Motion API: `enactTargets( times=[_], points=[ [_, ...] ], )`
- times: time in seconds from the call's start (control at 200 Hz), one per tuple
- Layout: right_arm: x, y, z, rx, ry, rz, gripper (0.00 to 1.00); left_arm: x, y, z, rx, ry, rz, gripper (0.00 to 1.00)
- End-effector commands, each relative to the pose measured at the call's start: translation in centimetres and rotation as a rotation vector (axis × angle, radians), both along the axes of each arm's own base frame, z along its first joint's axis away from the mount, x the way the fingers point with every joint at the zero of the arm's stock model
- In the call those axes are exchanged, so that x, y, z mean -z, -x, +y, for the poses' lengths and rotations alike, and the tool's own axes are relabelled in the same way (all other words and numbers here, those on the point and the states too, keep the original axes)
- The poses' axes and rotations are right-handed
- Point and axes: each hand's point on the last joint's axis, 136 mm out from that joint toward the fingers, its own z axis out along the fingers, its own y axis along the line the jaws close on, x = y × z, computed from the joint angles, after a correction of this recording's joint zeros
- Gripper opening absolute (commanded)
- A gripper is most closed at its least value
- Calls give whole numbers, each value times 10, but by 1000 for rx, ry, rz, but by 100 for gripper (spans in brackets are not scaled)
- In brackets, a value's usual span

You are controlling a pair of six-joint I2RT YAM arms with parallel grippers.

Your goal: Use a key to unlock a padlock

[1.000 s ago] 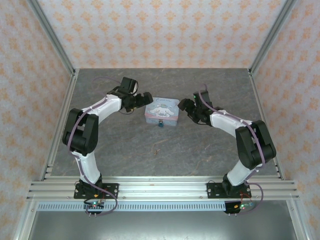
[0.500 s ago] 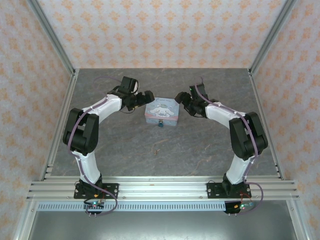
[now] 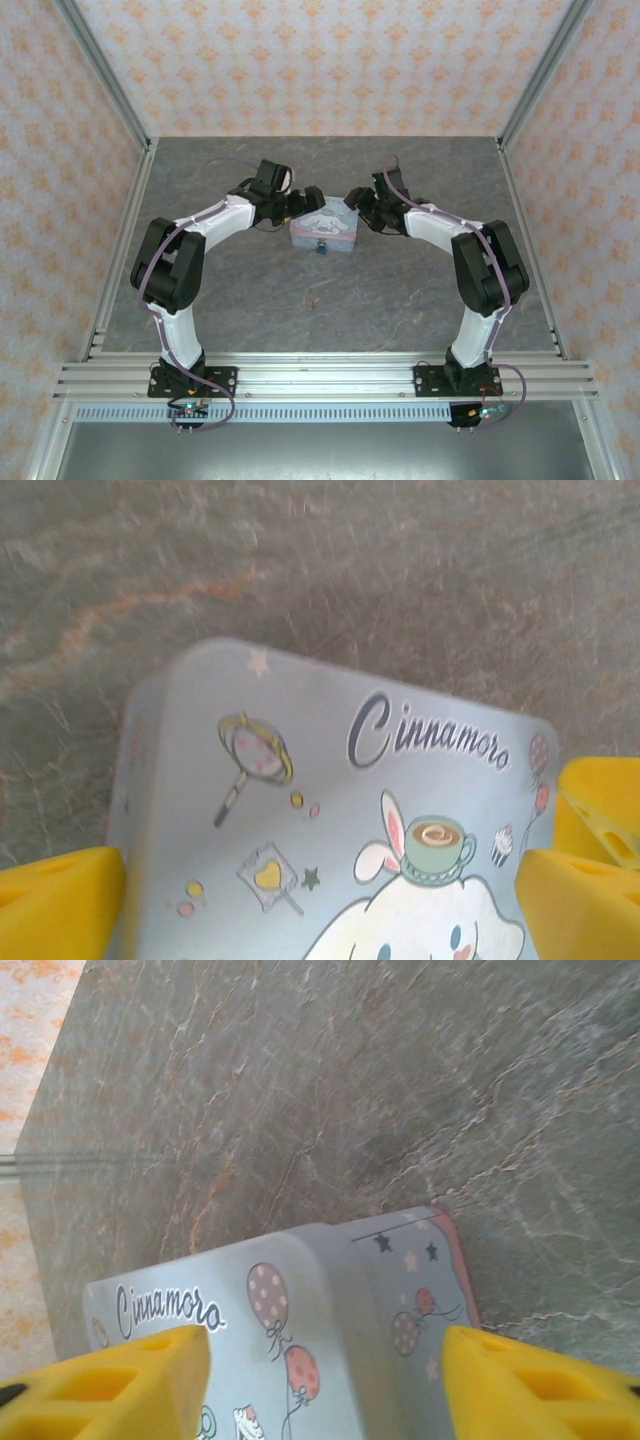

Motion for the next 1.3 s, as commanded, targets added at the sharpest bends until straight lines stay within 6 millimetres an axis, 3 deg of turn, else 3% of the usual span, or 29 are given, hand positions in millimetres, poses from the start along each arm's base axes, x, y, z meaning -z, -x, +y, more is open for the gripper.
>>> enactTargets(
  times=[0.0,0.42,0.606,0.771,0.911,1.001,1.181,1.296],
  points=[
    [-5,7,9,-28,-36,-15,56,-14,7,-4,-7,29,-38,100],
    [2,36,6,-29,-73,-5,54,-9,48,-15,-10,24,-49,100],
    [3,49,5,-24,-91,-6,55,-1,57,-13,-20,5,-40,100],
    [0,46,-2,-9,-49,-27,71,3,58,-5,-52,-26,-32,100],
    [-18,41,-30,64,31,-68,85,-6,55,9,-91,-82,-57,100],
    [-32,41,-56,107,95,-87,100,-19,55,21,-118,-107,-82,100],
    [-66,45,-107,210,315,-159,99,-42,65,39,-151,-131,-121,100],
    [-76,53,-115,169,321,-168,99,-50,77,45,-168,-108,-131,100]
  ],
)
